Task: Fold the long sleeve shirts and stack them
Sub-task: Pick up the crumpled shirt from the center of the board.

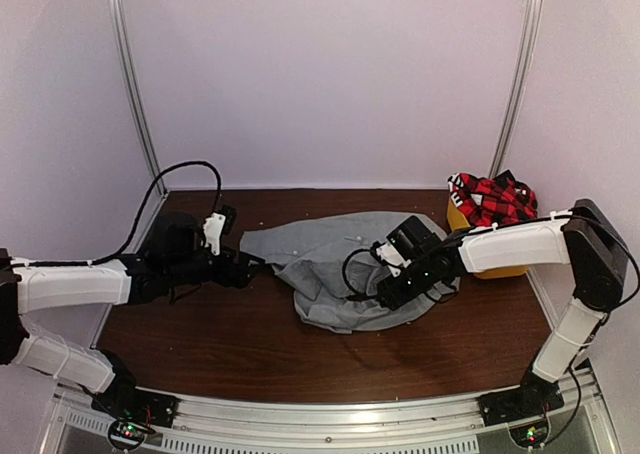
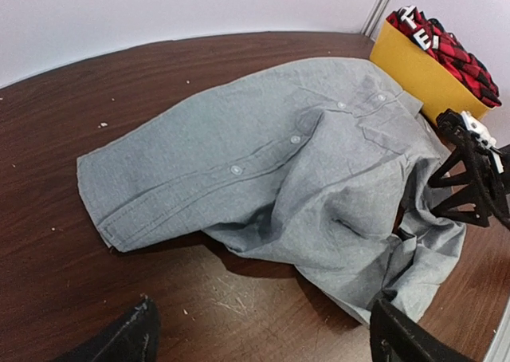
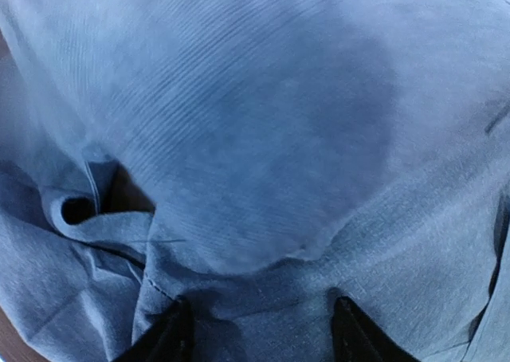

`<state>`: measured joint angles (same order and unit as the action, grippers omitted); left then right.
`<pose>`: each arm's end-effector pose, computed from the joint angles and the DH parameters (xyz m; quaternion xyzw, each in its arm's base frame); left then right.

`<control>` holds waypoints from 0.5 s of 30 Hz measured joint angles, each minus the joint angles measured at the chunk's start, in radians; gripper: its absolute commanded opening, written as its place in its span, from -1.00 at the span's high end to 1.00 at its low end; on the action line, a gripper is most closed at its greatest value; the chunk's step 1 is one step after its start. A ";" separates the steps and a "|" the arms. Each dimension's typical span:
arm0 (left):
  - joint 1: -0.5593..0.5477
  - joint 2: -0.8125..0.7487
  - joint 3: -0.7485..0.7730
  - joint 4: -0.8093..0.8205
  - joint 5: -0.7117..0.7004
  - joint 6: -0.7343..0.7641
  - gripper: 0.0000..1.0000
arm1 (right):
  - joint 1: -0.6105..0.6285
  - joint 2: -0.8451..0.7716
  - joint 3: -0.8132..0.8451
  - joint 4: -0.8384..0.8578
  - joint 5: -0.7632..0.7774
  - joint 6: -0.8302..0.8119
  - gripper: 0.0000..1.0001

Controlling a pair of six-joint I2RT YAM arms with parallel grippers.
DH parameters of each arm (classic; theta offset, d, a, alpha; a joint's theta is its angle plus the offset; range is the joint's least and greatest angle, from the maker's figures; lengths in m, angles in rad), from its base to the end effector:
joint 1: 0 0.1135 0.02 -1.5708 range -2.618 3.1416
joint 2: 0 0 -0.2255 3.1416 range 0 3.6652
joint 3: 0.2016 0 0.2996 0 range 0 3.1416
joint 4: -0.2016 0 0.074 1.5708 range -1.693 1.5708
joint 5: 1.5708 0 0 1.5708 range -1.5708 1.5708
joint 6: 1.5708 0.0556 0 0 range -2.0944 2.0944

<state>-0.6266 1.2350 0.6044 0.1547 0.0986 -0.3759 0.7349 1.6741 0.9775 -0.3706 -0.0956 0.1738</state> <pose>0.2666 -0.1998 0.1425 0.1321 0.8429 -0.2867 0.4357 0.2704 0.2516 0.0822 -0.2793 0.9262 0.1508 0.2033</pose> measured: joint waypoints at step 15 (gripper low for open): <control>-0.107 0.282 0.029 0.123 0.042 0.058 -0.79 | -0.122 -0.177 0.103 -0.154 0.098 -0.013 1.00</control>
<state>-0.7338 1.5173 0.6331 0.2775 0.1406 -0.3176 0.6128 1.4975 1.0801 -0.5247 0.0021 0.1612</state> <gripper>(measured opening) 0.902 0.024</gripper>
